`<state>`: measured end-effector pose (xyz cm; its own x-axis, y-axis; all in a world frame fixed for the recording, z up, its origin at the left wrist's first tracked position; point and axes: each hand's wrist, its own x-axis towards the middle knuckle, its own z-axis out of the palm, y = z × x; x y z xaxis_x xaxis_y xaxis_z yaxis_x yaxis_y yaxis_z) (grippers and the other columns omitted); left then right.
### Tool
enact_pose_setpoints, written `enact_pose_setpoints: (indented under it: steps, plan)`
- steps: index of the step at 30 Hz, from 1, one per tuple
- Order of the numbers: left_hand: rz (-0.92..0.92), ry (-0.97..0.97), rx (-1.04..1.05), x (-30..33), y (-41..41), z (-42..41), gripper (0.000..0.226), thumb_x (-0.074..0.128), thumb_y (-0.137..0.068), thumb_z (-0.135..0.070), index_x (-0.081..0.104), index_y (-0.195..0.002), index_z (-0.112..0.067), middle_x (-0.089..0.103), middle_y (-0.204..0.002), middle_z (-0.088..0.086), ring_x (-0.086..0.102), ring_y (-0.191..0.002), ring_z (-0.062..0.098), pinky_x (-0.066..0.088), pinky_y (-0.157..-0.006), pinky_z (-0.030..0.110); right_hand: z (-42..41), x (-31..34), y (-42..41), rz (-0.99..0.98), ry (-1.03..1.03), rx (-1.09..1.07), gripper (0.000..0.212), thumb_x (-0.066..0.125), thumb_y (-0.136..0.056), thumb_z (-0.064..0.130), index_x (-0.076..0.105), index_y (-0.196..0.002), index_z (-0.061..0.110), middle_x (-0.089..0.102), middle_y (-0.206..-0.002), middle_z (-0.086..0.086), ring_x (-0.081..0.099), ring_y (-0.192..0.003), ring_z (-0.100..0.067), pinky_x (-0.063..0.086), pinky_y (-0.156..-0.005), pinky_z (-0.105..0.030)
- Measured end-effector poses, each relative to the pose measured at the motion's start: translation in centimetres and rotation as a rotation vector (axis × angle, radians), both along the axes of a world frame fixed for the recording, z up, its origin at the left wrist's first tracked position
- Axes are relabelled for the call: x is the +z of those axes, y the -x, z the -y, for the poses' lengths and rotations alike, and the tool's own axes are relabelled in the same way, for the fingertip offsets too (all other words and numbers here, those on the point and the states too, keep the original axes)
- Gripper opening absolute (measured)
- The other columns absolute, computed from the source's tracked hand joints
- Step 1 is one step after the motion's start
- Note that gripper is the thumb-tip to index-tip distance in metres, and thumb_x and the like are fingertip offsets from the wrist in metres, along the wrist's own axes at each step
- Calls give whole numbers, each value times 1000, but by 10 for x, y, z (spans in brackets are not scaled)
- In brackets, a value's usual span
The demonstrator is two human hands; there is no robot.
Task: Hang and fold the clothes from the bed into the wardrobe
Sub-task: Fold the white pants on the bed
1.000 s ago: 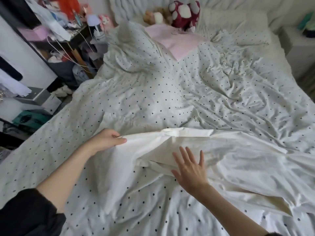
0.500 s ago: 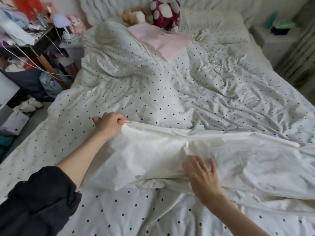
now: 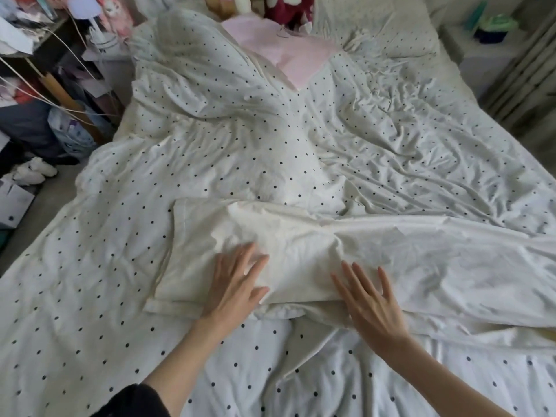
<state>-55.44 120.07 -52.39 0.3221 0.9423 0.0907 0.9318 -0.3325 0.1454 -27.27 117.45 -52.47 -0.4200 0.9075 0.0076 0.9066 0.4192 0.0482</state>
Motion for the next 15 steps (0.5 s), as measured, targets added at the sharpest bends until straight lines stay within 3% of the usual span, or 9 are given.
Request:
enact_pose_setpoints:
  steps: [3,6,8,9,11,13,15]
  plan:
    - [-150,100,-45,-15,16,28,70,69,-71,-50,43,-133,-28,39,-146,10,30,-135,28,31,-94,70,4,0,-1,36,-25,53,113,88,-36,3,37,-136,11,51,-137,-19,55,-120,-35,13,-107,-55]
    - [-242,133,-119,-10,27,27,83,83,-60,-41,45,-132,-29,43,-144,10,27,-136,29,30,-90,73,-1,5,0,76,-14,73,117,91,-30,8,39,-134,9,53,-135,-18,56,-119,-34,20,-104,-58]
    - [-233,97,-192,-6,34,27,80,83,-59,-14,49,-131,-28,44,-145,8,21,-139,26,30,-92,73,1,12,1,60,-13,55,113,88,-31,4,39,-133,8,53,-135,-19,56,-119,-35,20,-103,-58]
    - [-218,68,-207,-5,38,29,83,72,-57,6,50,-130,-26,45,-143,7,21,-139,26,33,-92,72,4,16,0,48,-18,49,111,86,-33,3,39,-133,8,52,-135,-18,55,-120,-34,21,-102,-58]
    - [-182,18,-186,-4,46,31,93,46,-47,23,48,-129,-23,55,-135,7,38,-133,26,46,-86,64,14,20,-3,21,-22,46,109,82,-37,-1,38,-136,11,52,-136,-17,54,-121,-33,22,-101,-57]
    - [-118,16,-156,-1,48,36,98,50,-40,28,47,-126,-20,63,-124,7,58,-117,30,53,-79,56,27,21,-5,26,16,52,110,80,-37,-6,39,-137,15,52,-136,-15,53,-122,-31,22,-102,-57]
    - [-109,41,-157,-3,49,47,97,55,-41,26,47,-126,-19,62,-125,6,58,-115,29,53,-79,56,34,16,-6,30,73,48,104,82,-41,-1,42,-136,17,53,-135,-15,54,-122,-29,26,-104,-62]
